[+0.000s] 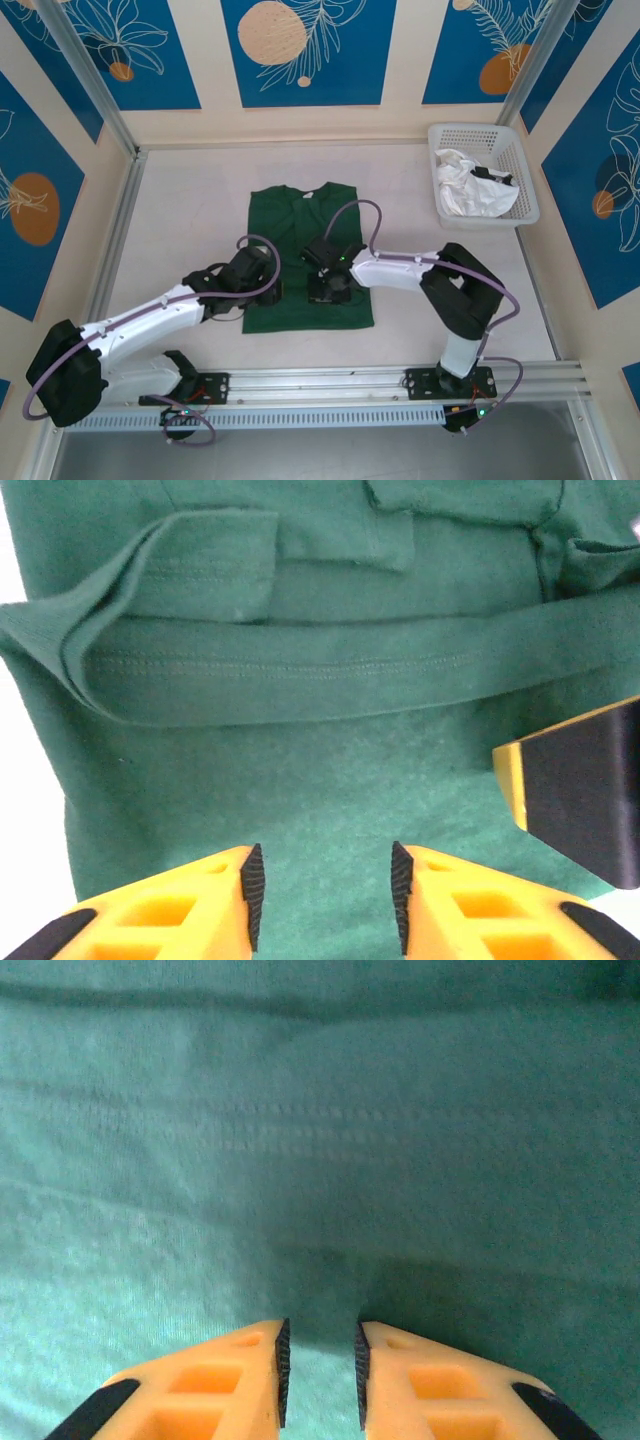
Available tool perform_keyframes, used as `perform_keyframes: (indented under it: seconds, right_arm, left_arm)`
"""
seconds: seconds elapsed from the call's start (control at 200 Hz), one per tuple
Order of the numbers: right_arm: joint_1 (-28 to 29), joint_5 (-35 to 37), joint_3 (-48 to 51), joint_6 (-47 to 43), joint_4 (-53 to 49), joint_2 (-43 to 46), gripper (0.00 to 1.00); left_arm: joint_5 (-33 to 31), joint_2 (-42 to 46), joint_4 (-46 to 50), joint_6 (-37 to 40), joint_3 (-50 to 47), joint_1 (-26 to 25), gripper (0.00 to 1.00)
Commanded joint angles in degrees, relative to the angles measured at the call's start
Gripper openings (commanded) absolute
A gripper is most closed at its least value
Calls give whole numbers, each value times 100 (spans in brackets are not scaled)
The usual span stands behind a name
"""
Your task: Fold and stack the t-shirts
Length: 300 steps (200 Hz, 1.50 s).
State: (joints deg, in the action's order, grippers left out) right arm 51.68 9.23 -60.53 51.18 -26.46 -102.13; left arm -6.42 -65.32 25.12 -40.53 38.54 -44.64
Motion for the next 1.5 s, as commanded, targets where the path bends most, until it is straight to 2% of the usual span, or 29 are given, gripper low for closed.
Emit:
perform_keyframes:
  seconds: [0.0,0.255,0.61,0.865,1.07,1.27,1.495]
  right_arm:
    - [-79,313,-379,-181,-302,-212,26]
    - [-415,289,-864,-400,-468,-489,26]
    - [-869,253,-1351,-686,-594,-702,26]
    - [-1344,320,-1770,-972,-818,-612,27]
    - [-1507,135,-1156,-1293,-660,430,29]
    - [-1664,-449,-220,-1559,-346,1380,29]
    - [-2073,-1205,208,-1839,-88,1206,27]
  left_arm:
    - [-348,101,107,117,142,69,41]
    - [-392,292,189,237,27,214,43]
    - [-243,82,51,505,103,487,46]
    - [184,-536,-299,668,540,619,48]
    - [576,-1284,-591,636,792,1089,45]
    - [807,-1991,-603,769,1127,1365,40]
    - [639,-2371,-536,972,1312,1636,36]
